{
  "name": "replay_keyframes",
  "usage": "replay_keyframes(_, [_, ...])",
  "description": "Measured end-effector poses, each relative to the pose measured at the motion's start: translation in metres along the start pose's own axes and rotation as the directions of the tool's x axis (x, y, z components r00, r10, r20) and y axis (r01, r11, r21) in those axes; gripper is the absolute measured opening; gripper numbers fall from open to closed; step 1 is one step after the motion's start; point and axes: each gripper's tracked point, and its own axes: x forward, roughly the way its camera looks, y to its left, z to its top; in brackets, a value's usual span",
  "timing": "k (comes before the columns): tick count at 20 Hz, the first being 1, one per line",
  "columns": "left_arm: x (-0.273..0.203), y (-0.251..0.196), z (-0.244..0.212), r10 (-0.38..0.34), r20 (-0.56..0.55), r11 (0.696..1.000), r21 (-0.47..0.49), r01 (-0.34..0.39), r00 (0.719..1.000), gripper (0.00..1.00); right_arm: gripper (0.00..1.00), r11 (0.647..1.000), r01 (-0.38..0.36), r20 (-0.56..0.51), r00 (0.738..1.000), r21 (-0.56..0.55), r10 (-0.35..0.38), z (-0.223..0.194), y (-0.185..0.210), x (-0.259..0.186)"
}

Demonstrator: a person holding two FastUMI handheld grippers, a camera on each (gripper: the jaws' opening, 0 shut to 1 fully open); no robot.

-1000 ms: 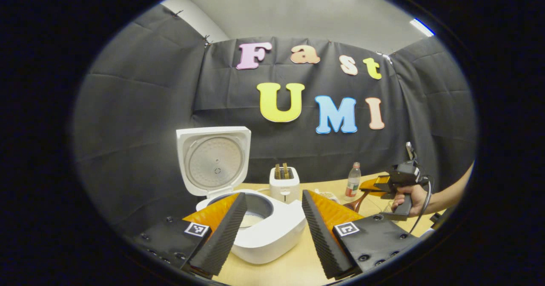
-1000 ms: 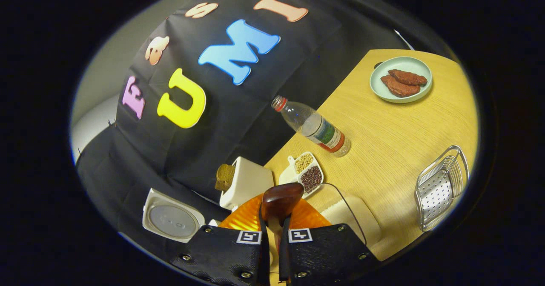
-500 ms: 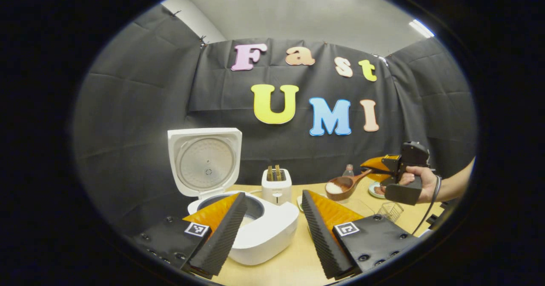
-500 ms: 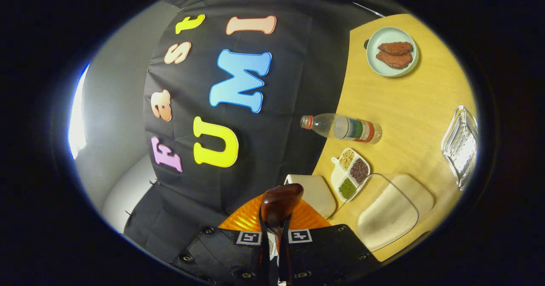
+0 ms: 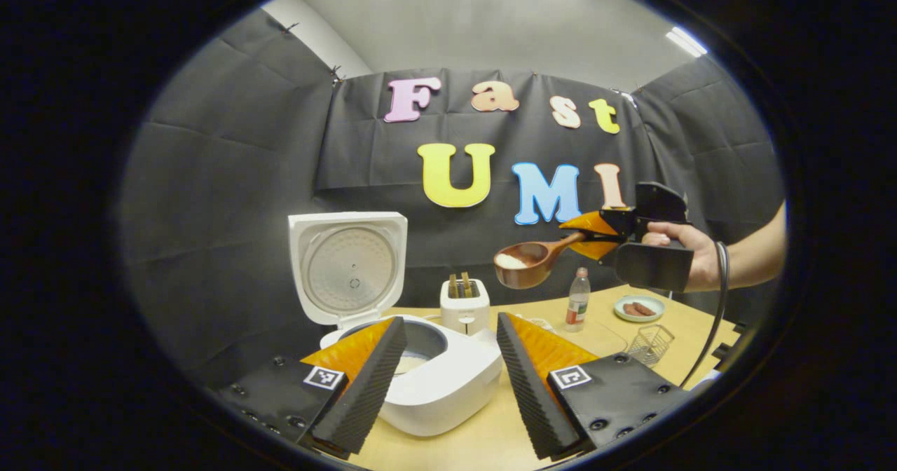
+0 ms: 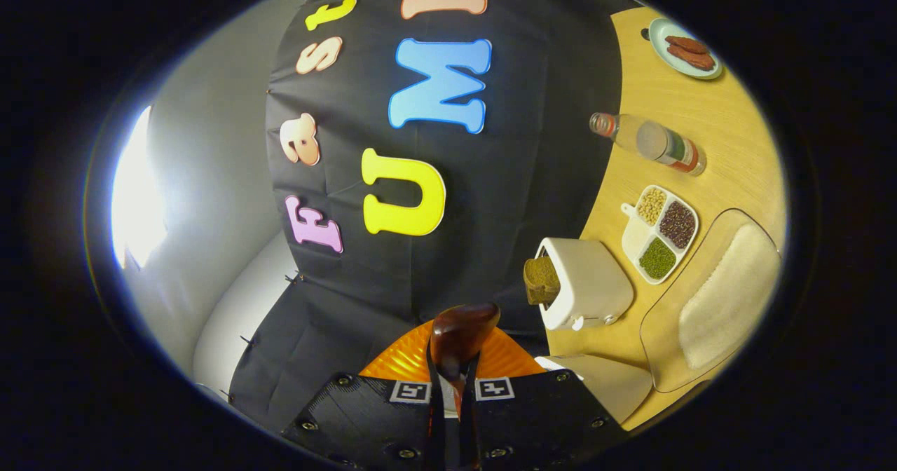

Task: Close the left gripper, press the button to open the rice cooker; take a wooden spoon from the chopstick holder with the right hand, scoop a spoonful of rice and pour it into the rice cooker, then put the wooden spoon back into the chopstick holder.

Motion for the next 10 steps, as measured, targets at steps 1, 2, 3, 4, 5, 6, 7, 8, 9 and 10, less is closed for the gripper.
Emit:
replay_keyframes(1, [-0.001, 0.002, -0.004, 0.004, -0.004, 1.000, 0.000, -0.004, 1.000, 0.91, 0.09, 1.000, -0.008, -0.020, 1.000, -0.008, 0.008, -0.009, 0.005, 0.005])
replay_keyframes(2, [-0.003, 0.004, -0.008, 0.007, -0.010, 1.000, 0.000, -0.007, 1.000, 0.93, 0.09, 1.000, -0.013, -0.037, 0.999, -0.017, 0.012, -0.016, 0.008, 0.010])
replay_keyframes(3, [-0.005, 0.006, -0.011, 0.009, -0.015, 1.000, -0.001, -0.009, 1.000, 0.92, 0.09, 1.000, -0.017, -0.057, 0.998, -0.026, 0.015, -0.027, 0.011, 0.016])
replay_keyframes(4, [-0.007, 0.008, -0.012, 0.013, -0.016, 1.000, -0.001, -0.013, 1.000, 0.93, 0.09, 0.999, -0.018, -0.076, 0.997, -0.033, 0.015, -0.035, 0.012, 0.022])
replay_keyframes(5, [-0.009, 0.010, -0.013, 0.017, -0.018, 1.000, 0.000, -0.017, 1.000, 0.93, 0.09, 0.999, -0.021, -0.094, 0.995, -0.037, 0.017, -0.043, 0.013, 0.027])
replay_keyframes(6, [-0.010, 0.012, -0.014, 0.020, -0.019, 1.000, 0.003, -0.020, 1.000, 0.93, 0.09, 0.999, -0.021, -0.110, 0.994, -0.049, 0.016, -0.050, 0.014, 0.032])
replay_keyframes(7, [-0.011, 0.014, -0.015, 0.025, -0.018, 1.000, 0.011, -0.025, 1.000, 0.93, 0.09, 0.998, -0.021, -0.130, 0.991, -0.062, 0.013, -0.060, 0.012, 0.038])
replay_keyframes(8, [-0.011, 0.018, -0.015, 0.030, -0.021, 0.999, 0.016, -0.029, 0.999, 0.93, 0.09, 0.997, -0.014, -0.148, 0.989, -0.080, 0.002, -0.068, 0.009, 0.046])
replay_keyframes(9, [-0.012, 0.021, -0.017, 0.035, -0.025, 0.999, 0.015, -0.035, 0.999, 0.93, 0.09, 0.995, -0.009, -0.162, 0.987, -0.101, -0.007, -0.076, 0.008, 0.054])
replay_keyframes(10, [-0.013, 0.024, -0.019, 0.042, -0.031, 0.999, 0.013, -0.042, 0.999, 0.93, 0.09, 0.993, -0.006, -0.176, 0.984, -0.118, -0.015, -0.082, 0.006, 0.062])
